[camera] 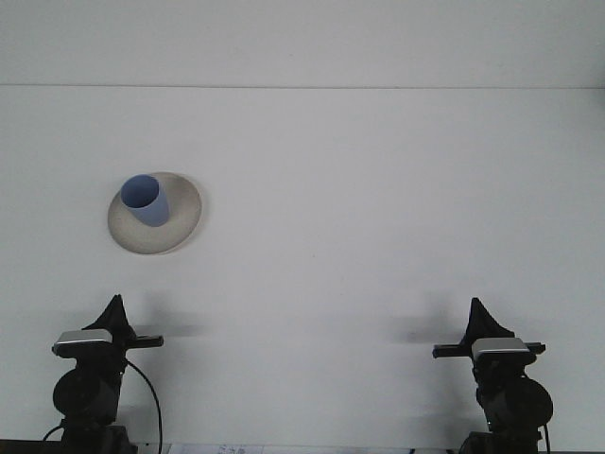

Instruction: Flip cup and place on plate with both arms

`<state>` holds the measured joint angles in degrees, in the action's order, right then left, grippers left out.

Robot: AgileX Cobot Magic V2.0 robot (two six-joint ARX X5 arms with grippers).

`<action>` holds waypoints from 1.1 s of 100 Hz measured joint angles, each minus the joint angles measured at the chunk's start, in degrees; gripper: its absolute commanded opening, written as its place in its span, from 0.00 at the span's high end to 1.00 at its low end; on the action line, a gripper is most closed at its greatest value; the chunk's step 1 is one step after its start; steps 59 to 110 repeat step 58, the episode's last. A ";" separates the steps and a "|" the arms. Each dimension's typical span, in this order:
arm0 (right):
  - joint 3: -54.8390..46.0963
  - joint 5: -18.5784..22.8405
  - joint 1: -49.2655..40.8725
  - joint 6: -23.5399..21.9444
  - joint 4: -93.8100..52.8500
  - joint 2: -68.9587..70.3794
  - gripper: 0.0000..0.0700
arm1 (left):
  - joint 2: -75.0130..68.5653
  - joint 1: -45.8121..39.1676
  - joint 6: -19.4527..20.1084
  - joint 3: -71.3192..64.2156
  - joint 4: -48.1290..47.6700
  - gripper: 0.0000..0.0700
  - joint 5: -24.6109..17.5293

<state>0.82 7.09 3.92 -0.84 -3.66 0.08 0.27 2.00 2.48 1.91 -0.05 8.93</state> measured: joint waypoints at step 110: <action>0.00 0.00 0.00 0.00 0.33 0.00 0.99 | 0.00 0.00 0.00 0.00 0.00 0.98 0.00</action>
